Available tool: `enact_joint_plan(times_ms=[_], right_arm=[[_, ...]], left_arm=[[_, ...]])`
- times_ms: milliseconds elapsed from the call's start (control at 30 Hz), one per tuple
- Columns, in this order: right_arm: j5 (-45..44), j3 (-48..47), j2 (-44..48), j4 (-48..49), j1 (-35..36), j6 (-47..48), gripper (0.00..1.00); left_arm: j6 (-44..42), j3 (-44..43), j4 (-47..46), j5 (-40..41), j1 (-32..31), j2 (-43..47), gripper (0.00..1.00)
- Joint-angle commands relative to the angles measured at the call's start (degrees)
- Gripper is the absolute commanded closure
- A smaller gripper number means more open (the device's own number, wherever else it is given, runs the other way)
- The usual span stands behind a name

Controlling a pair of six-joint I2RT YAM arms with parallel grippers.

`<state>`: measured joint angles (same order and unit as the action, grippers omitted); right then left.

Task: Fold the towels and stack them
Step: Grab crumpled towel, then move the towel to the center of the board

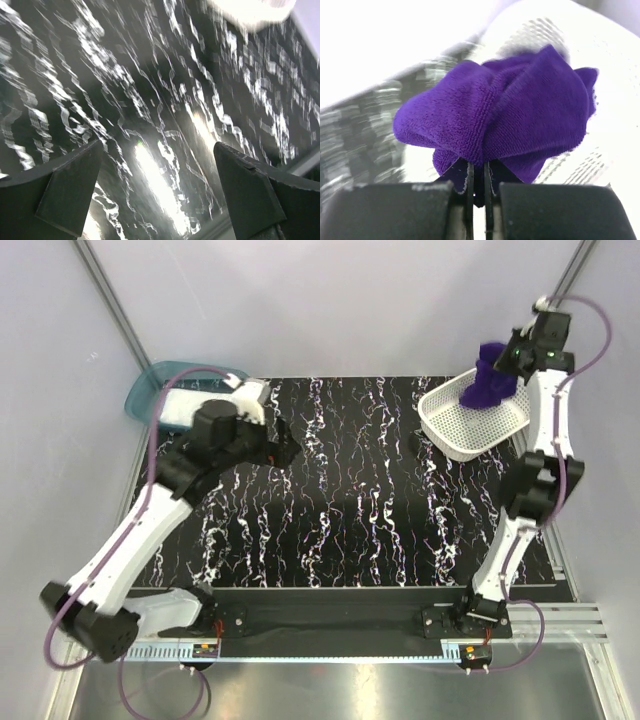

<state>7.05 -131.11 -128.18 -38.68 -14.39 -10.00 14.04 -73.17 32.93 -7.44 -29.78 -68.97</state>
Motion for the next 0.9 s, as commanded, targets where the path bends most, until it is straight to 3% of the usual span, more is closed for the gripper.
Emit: enact_joint_plan(times_ms=[0,100,233,300,433,500,567,667,867], right_arm=[[14.7,1.3,21.5,-0.9,3.7,0.2,1.0],[16.4,9.7,33.1,-1.6,9.5,-0.5,1.0],[20.4,30.2,48.3,1.7,18.5,-4.1,0.97],[24.2,39.0,52.6,6.2,19.9,-8.9,0.94],[25.6,66.8,62.4,15.5,23.7,-15.6,0.86],[26.0,76.6,63.1,20.0,27.1,-18.4,0.85],[23.4,81.0,61.9,22.2,29.8,-20.4,0.83],[20.6,87.1,58.6,24.9,35.1,-22.0,0.73],[21.6,83.7,49.3,18.0,44.0,-16.8,0.5]], left_arm=[[2.6,-0.1,-6.5,10.2,0.9,7.2,0.01],[2.8,-0.5,-5.2,5.9,2.4,8.2,0.01],[3.8,-0.1,2.0,5.2,2.7,9.4,0.01],[3.9,2.8,3.0,2.6,2.9,10.1,0.03],[6.1,9.3,3.6,2.5,3.0,12.5,0.06],[6.4,12.8,3.5,1.9,3.1,13.4,0.07],[7.4,15.1,2.7,2.4,3.0,13.8,0.07],[9.0,19.2,-0.1,-0.2,3.0,13.5,0.09],[12.6,22.8,-7.2,-4.9,3.1,8.9,0.11]])
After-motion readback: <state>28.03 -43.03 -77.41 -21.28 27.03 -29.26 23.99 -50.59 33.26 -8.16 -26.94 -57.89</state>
